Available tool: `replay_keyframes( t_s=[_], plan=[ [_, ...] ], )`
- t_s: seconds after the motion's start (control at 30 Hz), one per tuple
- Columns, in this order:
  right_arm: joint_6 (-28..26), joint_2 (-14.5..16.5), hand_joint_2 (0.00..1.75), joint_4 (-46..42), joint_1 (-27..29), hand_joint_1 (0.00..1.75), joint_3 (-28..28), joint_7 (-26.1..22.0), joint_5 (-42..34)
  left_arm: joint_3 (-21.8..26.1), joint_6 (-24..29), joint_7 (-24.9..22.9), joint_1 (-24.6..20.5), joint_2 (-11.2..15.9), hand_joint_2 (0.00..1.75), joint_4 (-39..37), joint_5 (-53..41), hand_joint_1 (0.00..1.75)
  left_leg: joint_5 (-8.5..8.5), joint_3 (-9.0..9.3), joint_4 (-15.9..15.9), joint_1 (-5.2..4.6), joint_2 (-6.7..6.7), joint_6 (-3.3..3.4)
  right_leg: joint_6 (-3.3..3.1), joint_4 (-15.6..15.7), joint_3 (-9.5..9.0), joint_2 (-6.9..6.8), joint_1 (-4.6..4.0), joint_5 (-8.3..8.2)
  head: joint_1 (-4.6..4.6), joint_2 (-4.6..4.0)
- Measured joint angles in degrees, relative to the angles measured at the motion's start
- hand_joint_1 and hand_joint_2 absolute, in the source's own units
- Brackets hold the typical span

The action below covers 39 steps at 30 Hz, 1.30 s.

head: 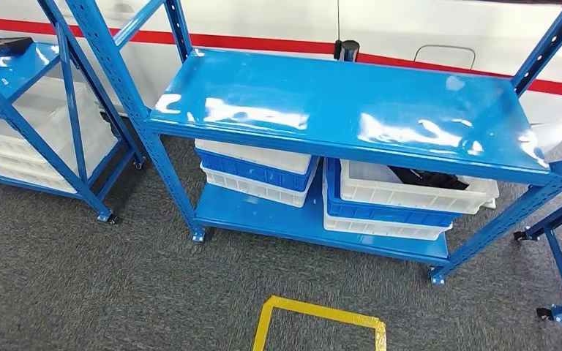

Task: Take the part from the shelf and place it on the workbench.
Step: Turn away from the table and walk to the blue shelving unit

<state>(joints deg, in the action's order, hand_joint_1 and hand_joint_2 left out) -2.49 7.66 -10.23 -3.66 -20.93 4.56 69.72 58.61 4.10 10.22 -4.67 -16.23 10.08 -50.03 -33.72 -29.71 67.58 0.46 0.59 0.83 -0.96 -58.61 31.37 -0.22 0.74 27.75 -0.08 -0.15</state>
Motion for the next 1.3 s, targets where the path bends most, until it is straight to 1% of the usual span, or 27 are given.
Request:
replay_keyframes(
  t_s=[0.07,0.1,0.13,0.17,0.23,0.27,0.3,0.37,0.43,0.47,0.53,0.6,0.63,0.67,0.73,0.77,0.8,0.83,0.87,0.93,1.0,1.07,1.13,1.17,1.2,1.27,1.3],
  plan=[
    [0.0,0.0,0.0,0.0,-0.1,0.0,0.0,0.0,-0.1,0.0,0.0,0.0,0.0,0.0,0.0,0.0,-0.1,0.0,-2.78,-4.69,5.0,0.36,-0.1,-0.79,-0.44,0.0,-0.81,0.19,0.01,0.9,-0.07,0.0],
    [0.0,0.0,0.0,0.0,0.0,0.0,0.0,0.0,-0.1,0.0,0.0,0.0,0.1,0.1,0.0,0.0,-0.2,0.0,-3.97,-6.4,5.7,0.58,-0.15,-1.16,-0.44,0.0,-1.37,0.33,0.04,1.45,-0.08,0.0],
    [0.0,0.0,0.0,0.0,0.1,0.0,0.0,0.0,-0.2,0.0,0.0,0.0,0.2,0.2,0.0,0.0,-0.3,0.0,-4.09,-7.35,4.8,0.77,-0.23,-1.42,-0.3,0.0,-2.06,0.47,0.09,2.06,-0.08,0.0],
    [0.0,0.0,0.0,0.0,0.3,0.0,0.0,0.0,-0.3,0.0,0.0,0.1,0.2,0.3,0.0,0.0,-0.4,0.0,-2.8,-7.59,2.6,0.92,-0.32,-1.57,-0.13,0.0,-2.78,0.59,0.16,2.7,-0.1,0.0],
    [-0.1,0.0,0.0,0.0,0.4,0.0,0.0,0.0,-0.5,0.0,-0.3,0.1,0.3,0.4,0.0,0.0,-0.7,0.0,2.96,-7.1,-3.2,0.95,-0.51,-1.49,0.38,0.0,-4.19,0.73,0.27,4.0,-0.06,0.0],
    [-0.1,0.1,0.0,0.0,0.4,0.0,-0.1,0.0,-0.6,0.0,-0.4,0.2,0.4,0.5,0.0,0.0,-0.9,0.0,5.15,-6.82,-5.2,0.82,-0.58,-1.25,0.74,0.1,-4.58,0.79,0.25,4.55,-0.06,0.0],
    [-0.2,0.1,0.0,0.0,0.3,0.0,-0.1,-0.1,-0.7,0.0,-0.6,0.2,0.4,0.5,0.0,0.0,-1.0,0.0,6.57,-6.53,-6.2,0.6,-0.63,-0.86,1.19,0.3,-4.84,0.82,0.15,5.01,-0.02,0.0],
    [-0.3,0.1,0.0,0.0,0.2,0.0,-0.2,-0.1,-0.9,0.0,-0.7,0.2,0.4,0.6,0.0,0.0,-1.3,0.0,6.65,-5.92,-6.9,0.21,-0.51,0.27,2.34,0.2,-5.59,0.85,-0.07,4.95,-0.03,0.0],
    [-0.4,0.1,0.0,0.0,0.3,0.0,-0.4,-0.1,-1.1,0.0,-0.8,0.3,0.5,0.6,0.0,0.0,-1.5,0.0,6.79,-4.32,-8.2,0.2,-0.32,1.4,3.07,-1.2,-5.8,0.8,-0.01,4.75,-0.01,0.0],
    [-0.4,0.1,0.0,0.0,0.3,0.0,-0.4,-0.1,-1.2,-0.1,-0.9,0.3,0.4,0.6,0.0,0.0,-1.6,0.0,6.69,-3.45,-8.7,0.27,-0.28,1.82,3.21,-2.9,-4.87,0.8,0.08,5.05,0.02,0.0],
    [-0.5,0.2,0.0,0.0,0.2,0.0,-0.6,-0.1,-1.4,-0.1,-1.1,0.3,0.3,0.7,0.0,0.0,-1.8,0.0,6.1,-2.28,-9.1,0.32,-0.24,2.21,3.11,-8.9,-0.72,0.78,0.24,6.9,0.18,0.0],
    [-0.5,0.2,0.0,0.0,0.3,0.0,-0.7,-0.1,-1.6,-0.1,-1.3,0.3,0.3,0.7,0.0,0.0,-2.1,0.0,5.07,-1.33,-9.2,0.32,-0.09,2.23,3.29,-14.0,4.04,0.77,0.34,8.85,0.23,0.0],
    [-0.5,0.2,0.0,0.0,0.4,0.0,-0.8,-0.1,-1.6,-0.1,-1.4,0.3,0.3,0.7,0.0,0.0,-2.2,0.0,4.48,-0.66,-9.2,0.35,0.05,2.12,3.75,-14.3,5.39,0.76,0.44,8.89,0.25,0.0],
    [-0.5,0.1,0.0,0.0,0.6,0.0,-0.9,-0.1,-1.7,-0.2,-1.5,0.3,0.4,0.7,0.0,0.0,-2.4,0.0,3.84,0.15,-9.2,0.41,0.19,1.93,4.39,-12.7,5.84,0.74,0.58,7.85,0.25,0.0],
    [-0.5,0.1,0.0,0.1,0.8,0.0,-1.0,-0.1,-1.8,-0.2,-1.6,0.3,0.5,0.7,0.0,0.0,-2.5,0.0,2.38,1.89,-9.1,0.57,0.36,1.34,5.61,-6.4,5.25,0.45,0.93,3.05,0.33,0.0],
    [-0.5,0.1,0.0,0.1,0.9,0.0,-1.0,-0.1,-1.9,-0.2,-1.6,0.3,0.5,0.7,0.0,0.0,-2.6,0.0,1.68,2.61,-9.1,0.54,0.38,0.94,5.46,-3.8,4.86,0.18,0.83,1.09,0.39,0.0],
    [-0.5,0.1,0.0,0.1,0.9,0.0,-1.1,-0.1,-1.9,-0.2,-1.6,0.3,0.5,0.8,0.0,0.0,-2.6,0.0,1.03,3.08,-9.0,0.45,0.39,0.53,4.83,-2.3,4.42,0.02,0.68,-0.39,0.37,0.0],
    [-0.5,0.1,0.0,0.2,0.9,0.0,-1.1,-0.1,-2.0,-0.2,-1.6,0.3,0.5,0.8,0.0,0.0,-2.7,0.0,0.6,3.45,-9.0,0.38,0.38,0.18,3.93,-2.0,4.21,-0.11,0.52,-0.87,0.31,0.0],
    [-0.5,0.1,0.0,0.2,0.8,0.0,-1.2,-0.1,-2.1,-0.2,-1.7,0.3,0.4,0.8,0.0,0.0,-2.7,0.0,0.47,3.66,-9.0,0.38,0.36,-0.11,2.99,-1.8,3.82,-0.03,0.33,-0.58,0.22,0.0],
    [-0.5,0.0,0.0,0.2,0.8,0.0,-1.4,0.0,-2.2,-0.3,-1.7,0.2,0.2,0.8,0.0,0.0,-2.8,0.0,1.15,2.5,-6.7,0.62,0.13,-0.62,1.93,-1.4,2.79,0.2,0.55,-0.38,0.02,0.0],
    [-0.6,0.0,0.0,0.2,0.7,0.0,-1.6,0.0,-2.4,-0.3,-1.8,0.2,0.1,0.8,0.0,0.0,-2.9,0.0,1.44,-1.54,-0.5,0.75,-0.19,-1.07,1.04,-0.6,1.37,0.26,0.69,0.1,-0.05,0.0],
    [-0.6,0.0,0.0,0.2,0.5,0.0,-1.9,0.0,-2.5,-0.3,-1.9,0.2,0.1,0.9,0.0,0.0,-3.1,0.0,-0.71,-6.73,5.9,0.74,-0.34,-1.33,0.33,-0.2,0.12,0.31,0.57,0.87,-0.06,0.0],
    [-0.6,0.0,0.0,0.2,0.6,0.0,-2.0,0.0,-2.6,-0.3,-1.9,0.2,0.2,0.9,0.0,0.0,-3.3,0.0,-2.58,-10.38,7.8,0.72,-0.35,-1.32,0.07,-0.1,-1.21,0.55,0.42,1.84,-0.05,0.0],
    [-0.6,0.0,0.0,0.2,0.6,0.0,-2.1,0.0,-2.6,-0.3,-1.8,0.1,0.2,0.9,0.0,0.0,-3.4,0.0,-1.9,-11.02,6.5,0.68,-0.35,-1.13,0.09,-0.1,-1.99,0.68,0.34,2.35,-0.05,0.0],
    [-0.6,0.0,0.0,0.2,0.7,0.0,-2.1,0.0,-2.6,-0.4,-1.3,-0.2,0.2,1.0,0.44,0.0,-3.6,0.0,0.24,-10.98,3.9,0.58,-0.35,-0.77,0.13,-0.1,-2.79,0.79,0.25,2.87,-0.05,0.0],
    [-0.6,0.2,0.0,0.2,0.7,0.0,-2.3,0.0,-2.7,-0.6,0.7,-2.1,0.2,1.2,1.31,0.0,-3.8,0.0,6.08,-10.19,-2.5,0.02,-0.31,0.35,0.34,-0.2,-3.86,1.07,0.03,3.88,-0.05,0.0],
    [-0.6,0.3,0.0,0.2,0.7,0.0,-2.4,0.1,-2.8,-0.7,1.9,-3.5,0.2,1.3,1.75,0.0,-3.9,0.0,7.79,-9.9,-4.7,-0.3,-0.07,0.83,0.55,-0.2,-4.08,1.22,-0.16,4.46,-0.03,0.0]
  ],
)
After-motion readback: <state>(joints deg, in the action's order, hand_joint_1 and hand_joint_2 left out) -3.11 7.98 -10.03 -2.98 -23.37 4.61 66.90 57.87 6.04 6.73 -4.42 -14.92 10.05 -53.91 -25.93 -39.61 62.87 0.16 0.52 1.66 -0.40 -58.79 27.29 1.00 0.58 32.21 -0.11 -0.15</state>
